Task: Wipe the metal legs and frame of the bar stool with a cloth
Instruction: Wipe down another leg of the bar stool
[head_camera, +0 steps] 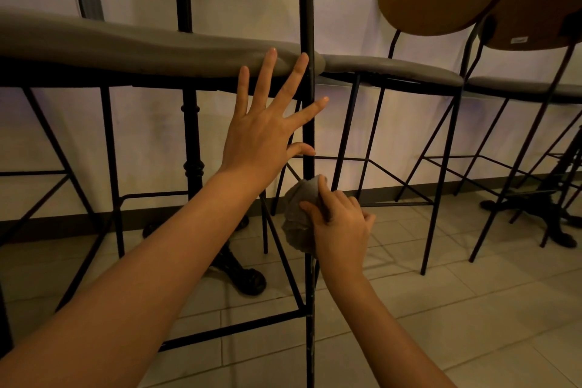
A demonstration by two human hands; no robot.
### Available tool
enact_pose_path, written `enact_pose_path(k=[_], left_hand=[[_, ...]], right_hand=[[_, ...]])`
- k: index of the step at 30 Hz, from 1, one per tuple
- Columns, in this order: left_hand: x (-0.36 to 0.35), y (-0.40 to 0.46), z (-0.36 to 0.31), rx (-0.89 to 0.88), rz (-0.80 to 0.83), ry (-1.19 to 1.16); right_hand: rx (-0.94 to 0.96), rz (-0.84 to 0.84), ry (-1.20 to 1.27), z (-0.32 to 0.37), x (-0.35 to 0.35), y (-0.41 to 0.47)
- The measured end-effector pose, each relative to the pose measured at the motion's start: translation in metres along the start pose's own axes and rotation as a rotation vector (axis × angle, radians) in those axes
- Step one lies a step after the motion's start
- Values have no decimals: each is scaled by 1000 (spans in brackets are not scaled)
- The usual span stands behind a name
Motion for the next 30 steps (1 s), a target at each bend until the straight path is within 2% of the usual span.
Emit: enact_pose_path(k=[9,20,30], left_hand=[[-2,-2,-2,10,48,-10],[-14,-18,-14,16,24,-22],[-27,-29,-20,15,50,-144]], right_hand=[[-19,54,8,-1,2,1],[-19,78,-27,-14,-6,-17],[0,17,9,-10,-5,-11]])
Point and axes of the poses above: each hand's wrist, its own y-axis towards the middle knuckle, its own x-axis out of the back of the hand, z = x × y, the point moved 2 cm from there along y, towards the middle knuckle, and after that the axes turned 6 degrees about z, right-handed, at the moved point
